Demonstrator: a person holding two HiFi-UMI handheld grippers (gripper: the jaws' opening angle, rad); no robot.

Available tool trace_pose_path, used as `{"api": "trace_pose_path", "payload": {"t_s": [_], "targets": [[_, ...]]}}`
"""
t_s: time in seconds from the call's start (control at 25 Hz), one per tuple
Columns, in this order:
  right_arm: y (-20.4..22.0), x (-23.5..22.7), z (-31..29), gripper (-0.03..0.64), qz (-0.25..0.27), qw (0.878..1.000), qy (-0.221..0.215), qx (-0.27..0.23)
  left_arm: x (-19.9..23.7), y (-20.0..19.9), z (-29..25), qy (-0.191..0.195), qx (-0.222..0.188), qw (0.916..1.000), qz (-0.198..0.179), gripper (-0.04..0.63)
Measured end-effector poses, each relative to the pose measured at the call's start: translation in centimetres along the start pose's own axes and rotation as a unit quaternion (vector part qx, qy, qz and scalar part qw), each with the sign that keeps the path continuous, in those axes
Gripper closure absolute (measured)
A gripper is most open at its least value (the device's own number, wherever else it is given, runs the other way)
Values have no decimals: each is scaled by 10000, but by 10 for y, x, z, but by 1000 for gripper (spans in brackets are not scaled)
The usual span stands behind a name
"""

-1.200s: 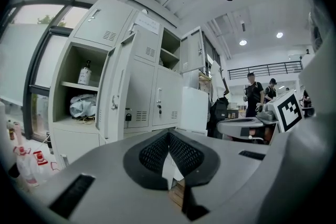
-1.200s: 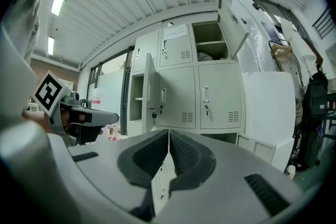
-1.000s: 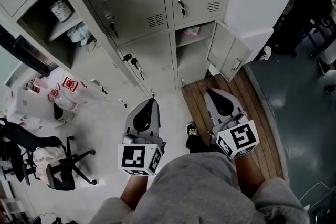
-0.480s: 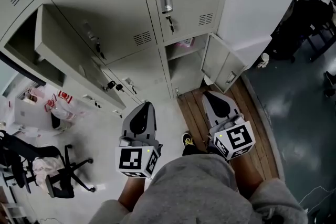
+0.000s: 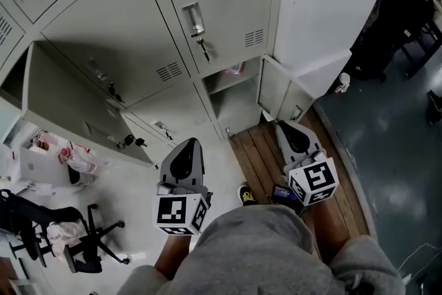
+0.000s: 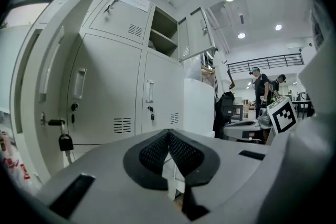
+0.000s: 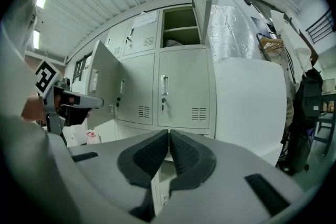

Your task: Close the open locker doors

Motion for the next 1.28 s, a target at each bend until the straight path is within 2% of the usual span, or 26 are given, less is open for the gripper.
{"api": "trace_pose_path", "payload": {"t_s": [0.48, 0.6, 0.8, 1.04, 1.28], "targets": [[28, -91, -26, 579, 32, 9970, 677, 386, 1, 4, -44, -102, 202, 9997, -38, 586], [34, -112, -36, 481, 127, 9948, 831, 566, 2, 4, -53, -122, 246, 9996, -30, 586], [45, -153, -48, 448, 365, 9883, 1238, 808, 1, 4, -62, -173, 291, 9994, 2, 586], [68, -188, -58, 442, 266, 9812, 1507, 1171, 3, 11, -61, -236, 329, 9991, 89, 586], [67, -202, -59, 441, 205, 9789, 1721, 1082, 8, 10, -60, -288, 307, 9990, 130, 586]]}}
Point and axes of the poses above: the fingertips, and each gripper's own axes: z backward along the fingers, x to its left, y out of its underside, the point moved 7 cm from there along z, backward along the fingers, and after that the axes turned 8 degrees about -z, right-handed, at the moved point
